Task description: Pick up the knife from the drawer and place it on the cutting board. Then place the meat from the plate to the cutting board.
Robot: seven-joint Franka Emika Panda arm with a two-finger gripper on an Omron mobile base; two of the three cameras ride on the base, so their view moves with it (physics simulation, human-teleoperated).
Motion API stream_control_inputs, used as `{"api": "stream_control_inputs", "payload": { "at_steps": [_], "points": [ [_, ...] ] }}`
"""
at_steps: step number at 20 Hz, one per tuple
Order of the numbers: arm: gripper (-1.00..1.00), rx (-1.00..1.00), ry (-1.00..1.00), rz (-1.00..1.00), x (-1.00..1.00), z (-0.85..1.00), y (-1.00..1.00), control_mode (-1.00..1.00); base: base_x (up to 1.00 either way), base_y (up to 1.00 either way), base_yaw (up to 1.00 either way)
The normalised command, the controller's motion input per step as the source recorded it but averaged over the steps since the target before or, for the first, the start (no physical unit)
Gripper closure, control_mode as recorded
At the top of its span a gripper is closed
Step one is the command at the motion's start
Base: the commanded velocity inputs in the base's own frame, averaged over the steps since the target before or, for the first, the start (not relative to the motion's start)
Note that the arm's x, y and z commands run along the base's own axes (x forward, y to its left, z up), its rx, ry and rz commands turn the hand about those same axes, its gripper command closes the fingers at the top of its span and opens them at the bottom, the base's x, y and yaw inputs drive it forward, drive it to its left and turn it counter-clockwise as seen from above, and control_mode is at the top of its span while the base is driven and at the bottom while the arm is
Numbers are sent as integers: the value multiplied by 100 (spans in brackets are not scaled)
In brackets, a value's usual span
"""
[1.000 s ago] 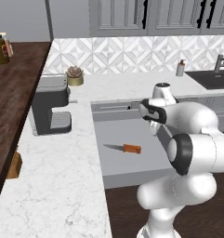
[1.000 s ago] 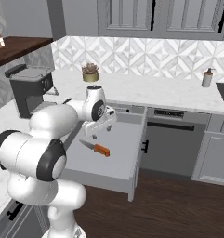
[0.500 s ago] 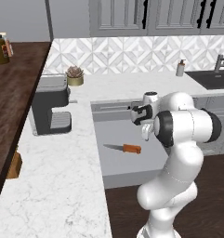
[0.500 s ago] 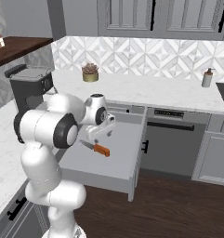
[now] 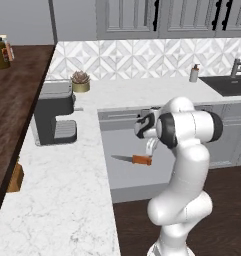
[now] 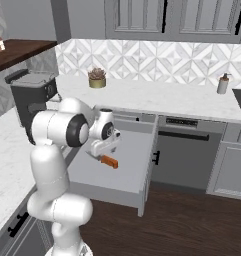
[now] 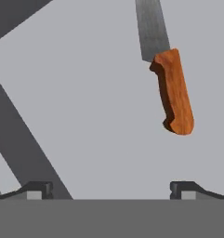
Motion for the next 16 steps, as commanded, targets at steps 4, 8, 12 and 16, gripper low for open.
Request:
{"api": "stream_control_inputs", "payload": {
  "at_steps": [4, 8, 12, 16],
  "points": [
    [-100, -1, 1, 0, 41, -44, 20, -100, 0, 0, 0],
    [-100, -2, 2, 0, 32, -58, 1, -100, 0, 0, 0],
    [-100, 0, 2, 0, 34, -42, 0, -100, 0, 0, 0],
    [-100, 0, 0, 0, 28, -22, 0, -100, 0, 0, 0]
  ]
}}
